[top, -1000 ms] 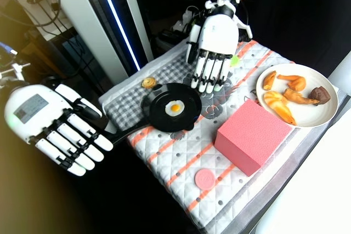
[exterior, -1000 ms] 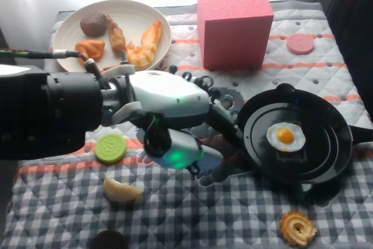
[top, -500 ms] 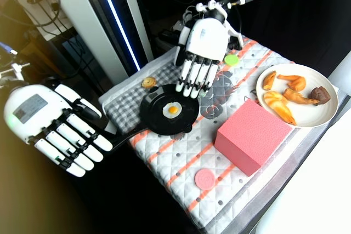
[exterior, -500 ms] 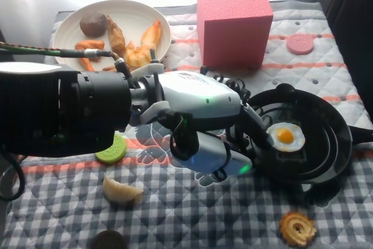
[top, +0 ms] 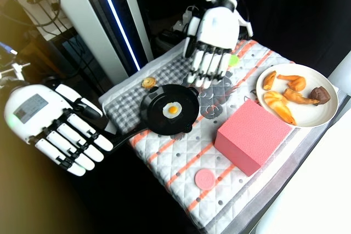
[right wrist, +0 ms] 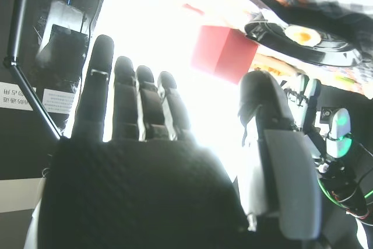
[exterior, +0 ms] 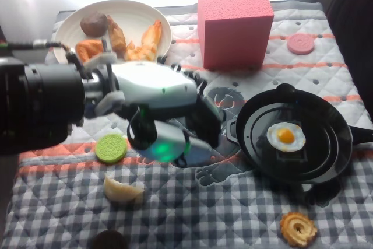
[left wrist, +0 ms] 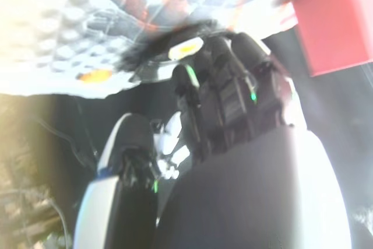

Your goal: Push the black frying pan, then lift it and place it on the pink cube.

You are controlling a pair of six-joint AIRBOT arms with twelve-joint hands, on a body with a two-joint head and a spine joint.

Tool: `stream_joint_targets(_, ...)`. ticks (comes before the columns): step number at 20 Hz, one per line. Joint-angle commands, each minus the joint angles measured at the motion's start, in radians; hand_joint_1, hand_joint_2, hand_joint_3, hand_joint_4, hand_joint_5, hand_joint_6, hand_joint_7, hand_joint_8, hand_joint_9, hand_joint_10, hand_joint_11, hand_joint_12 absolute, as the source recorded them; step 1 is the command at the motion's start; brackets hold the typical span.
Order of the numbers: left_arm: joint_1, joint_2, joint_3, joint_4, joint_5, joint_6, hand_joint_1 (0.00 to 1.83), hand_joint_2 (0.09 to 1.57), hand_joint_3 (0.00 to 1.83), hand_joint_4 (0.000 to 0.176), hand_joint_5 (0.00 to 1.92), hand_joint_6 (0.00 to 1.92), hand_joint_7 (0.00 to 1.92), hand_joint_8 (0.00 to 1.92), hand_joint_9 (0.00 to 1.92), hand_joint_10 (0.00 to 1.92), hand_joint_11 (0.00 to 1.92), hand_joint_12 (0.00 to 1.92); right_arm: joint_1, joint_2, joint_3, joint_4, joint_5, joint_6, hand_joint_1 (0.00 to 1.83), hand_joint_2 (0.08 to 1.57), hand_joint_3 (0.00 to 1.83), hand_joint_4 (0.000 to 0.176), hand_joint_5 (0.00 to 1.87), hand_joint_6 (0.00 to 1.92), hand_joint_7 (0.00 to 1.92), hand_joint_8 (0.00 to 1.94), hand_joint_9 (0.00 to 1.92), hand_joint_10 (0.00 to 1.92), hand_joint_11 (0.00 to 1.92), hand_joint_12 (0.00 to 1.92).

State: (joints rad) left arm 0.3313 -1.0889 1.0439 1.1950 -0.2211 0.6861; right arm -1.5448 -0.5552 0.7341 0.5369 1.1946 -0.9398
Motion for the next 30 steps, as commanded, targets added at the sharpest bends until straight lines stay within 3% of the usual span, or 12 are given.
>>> stream_joint_targets(1, -0.009, -0.003, 0.003, -0.012, -0.038, 0.000, 0.35, 1.41, 0.00, 0.000, 0.50, 0.93, 0.81, 0.03, 0.54, 0.40, 0.01, 1.38, 0.001, 0.002, 0.007, 0.021, 0.121, 0.004, 0.34, 1.30, 0.00, 0.000, 0.00, 0.00, 0.00, 0.00, 0.07, 0.01, 0.00, 0.58)
stream_joint_targets(2, -0.008, -0.009, 0.005, -0.004, -0.035, 0.000, 0.40, 1.39, 0.00, 0.000, 0.49, 0.94, 0.81, 0.02, 0.57, 0.29, 0.00, 1.31, 0.001, 0.002, 0.007, 0.022, 0.122, 0.004, 0.33, 1.30, 0.00, 0.000, 0.00, 0.00, 0.00, 0.00, 0.07, 0.01, 0.00, 0.50)
stream_joint_targets(3, -0.007, -0.024, 0.012, 0.007, -0.027, 0.000, 0.63, 1.39, 0.00, 0.126, 0.49, 1.54, 0.81, 0.01, 0.60, 0.23, 0.00, 1.28, 0.001, 0.002, 0.007, 0.022, 0.123, 0.004, 0.33, 1.31, 0.00, 0.000, 0.00, 0.00, 0.00, 0.00, 0.07, 0.01, 0.00, 0.49)
stream_joint_targets(4, -0.004, -0.037, 0.019, 0.009, -0.023, 0.000, 0.68, 1.39, 0.00, 0.166, 0.49, 1.66, 0.82, 0.01, 0.63, 0.19, 0.02, 1.25, 0.001, 0.002, 0.007, 0.022, 0.123, 0.004, 0.32, 1.30, 0.00, 0.000, 0.00, 0.00, 0.00, 0.00, 0.07, 0.01, 0.00, 0.48)
stream_joint_targets(7, 0.006, -0.073, 0.040, 0.009, -0.014, 0.000, 0.67, 1.41, 0.00, 0.176, 0.47, 1.72, 0.73, 0.00, 0.54, 0.12, 0.00, 1.08, 0.001, 0.000, 0.008, 0.022, 0.123, 0.004, 0.34, 1.30, 0.00, 0.000, 0.00, 0.00, 0.00, 0.00, 0.06, 0.00, 0.00, 0.55)
stream_joint_targets(9, 0.006, -0.089, 0.048, 0.009, -0.014, 0.000, 0.67, 1.41, 0.00, 0.176, 0.46, 1.73, 0.74, 0.01, 0.56, 0.11, 0.00, 1.09, 0.000, 0.000, 0.008, 0.022, 0.123, 0.004, 0.36, 1.30, 0.00, 0.000, 0.00, 0.00, 0.00, 0.00, 0.06, 0.00, 0.00, 0.50)
stream_joint_targets(11, 0.003, -0.099, 0.052, 0.009, -0.023, 0.000, 0.65, 1.42, 0.00, 0.176, 0.44, 1.76, 0.72, 0.01, 0.57, 0.11, 0.00, 1.16, 0.000, -0.001, 0.008, 0.022, 0.123, 0.004, 0.36, 1.30, 0.00, 0.000, 0.00, 0.00, 0.00, 0.00, 0.06, 0.00, 0.00, 0.66)
stream_joint_targets(12, 0.001, -0.107, 0.054, 0.009, -0.026, 0.000, 0.47, 1.39, 0.00, 0.017, 0.38, 1.03, 0.64, 0.00, 0.53, 0.08, 0.00, 1.09, -0.001, -0.001, 0.009, 0.022, 0.123, 0.004, 0.36, 1.31, 0.00, 0.000, 0.00, 0.00, 0.00, 0.00, 0.05, 0.00, 0.00, 0.67)
stream_joint_targets(13, 0.001, -0.110, 0.055, 0.009, -0.029, 0.000, 0.42, 1.37, 0.00, 0.000, 0.47, 0.56, 0.57, 0.00, 0.48, 0.04, 0.00, 1.03, -0.001, -0.001, 0.009, 0.022, 0.123, 0.004, 0.37, 1.31, 0.00, 0.000, 0.00, 0.00, 0.00, 0.00, 0.05, 0.00, 0.00, 0.61)
stream_joint_targets(16, 0.003, -0.118, 0.056, 0.007, -0.037, 0.000, 0.41, 1.35, 0.00, 0.000, 0.57, 0.10, 0.47, 0.00, 0.43, 0.00, 0.00, 1.05, -0.001, -0.002, 0.009, 0.022, 0.123, 0.004, 0.36, 1.30, 0.00, 0.000, 0.00, 0.00, 0.00, 0.00, 0.04, 0.01, 0.00, 0.54)
stream_joint_targets(26, 0.002, -0.169, 0.085, -0.015, -0.053, 0.000, 0.46, 1.34, 0.00, 0.008, 0.55, 0.02, 0.44, 0.00, 0.39, 0.00, 0.00, 0.87, -0.001, -0.002, 0.010, 0.021, 0.126, 0.004, 0.35, 1.31, 0.00, 0.000, 0.00, 0.00, 0.00, 0.00, 0.05, 0.00, 0.00, 0.54)
stream_joint_targets(30, 0.005, -0.175, 0.095, -0.029, -0.057, 0.000, 0.45, 1.34, 0.00, 0.000, 0.67, 0.05, 0.49, 0.01, 0.47, 0.02, 0.00, 1.07, -0.001, -0.002, 0.009, 0.021, 0.126, 0.004, 0.37, 1.31, 0.00, 0.000, 0.00, 0.00, 0.00, 0.00, 0.05, 0.01, 0.00, 0.58)
